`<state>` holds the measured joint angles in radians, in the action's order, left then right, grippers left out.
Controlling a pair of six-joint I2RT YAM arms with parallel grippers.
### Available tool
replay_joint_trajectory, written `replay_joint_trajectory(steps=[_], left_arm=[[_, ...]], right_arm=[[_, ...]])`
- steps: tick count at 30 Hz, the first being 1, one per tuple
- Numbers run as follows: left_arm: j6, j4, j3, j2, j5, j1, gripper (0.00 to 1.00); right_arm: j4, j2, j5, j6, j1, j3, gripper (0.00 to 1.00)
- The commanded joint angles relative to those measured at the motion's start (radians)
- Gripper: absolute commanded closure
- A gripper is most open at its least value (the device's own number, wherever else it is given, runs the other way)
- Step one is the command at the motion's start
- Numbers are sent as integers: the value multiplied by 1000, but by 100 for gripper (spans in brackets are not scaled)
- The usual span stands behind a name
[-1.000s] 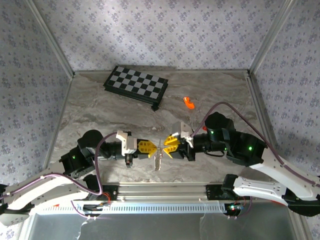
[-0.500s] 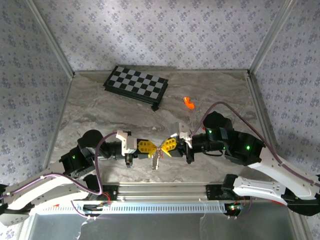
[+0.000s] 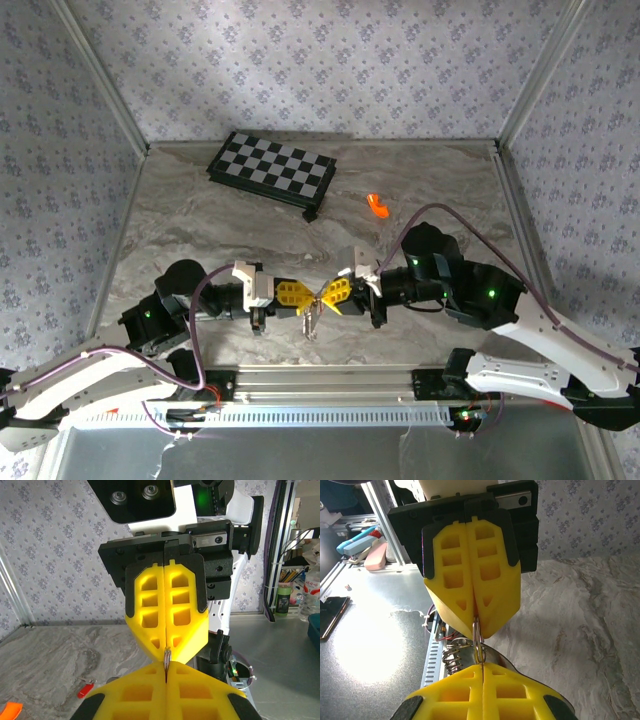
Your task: Put the keys on the keyring
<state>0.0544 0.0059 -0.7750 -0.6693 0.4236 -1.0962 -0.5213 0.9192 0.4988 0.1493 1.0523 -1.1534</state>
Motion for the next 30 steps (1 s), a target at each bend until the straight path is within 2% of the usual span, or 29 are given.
replay_joint_trajectory(steps=[1,7,14,22,24,27,30], left_arm=[[-21,104,-3,9,27,-5,100],[-43,138,3,-2,46,-5,100],[-140,295,70,-7,66,-5,100],[-139,301,65,-11,68,-5,100],[-135,294,64,-10,63,-5,100],[-128,283,64,-3,51,-5,100],[-123,281,67,0,42,-5,100]], right_arm=[[-36,6,33,25,-5,16,100],[-14,19,43,31,-8,11,100],[4,18,48,41,-12,10,100],[9,5,47,41,-18,8,100],[10,-5,32,36,-18,11,95],[21,-41,9,22,-16,27,80],[64,-93,-9,2,-16,56,70]])
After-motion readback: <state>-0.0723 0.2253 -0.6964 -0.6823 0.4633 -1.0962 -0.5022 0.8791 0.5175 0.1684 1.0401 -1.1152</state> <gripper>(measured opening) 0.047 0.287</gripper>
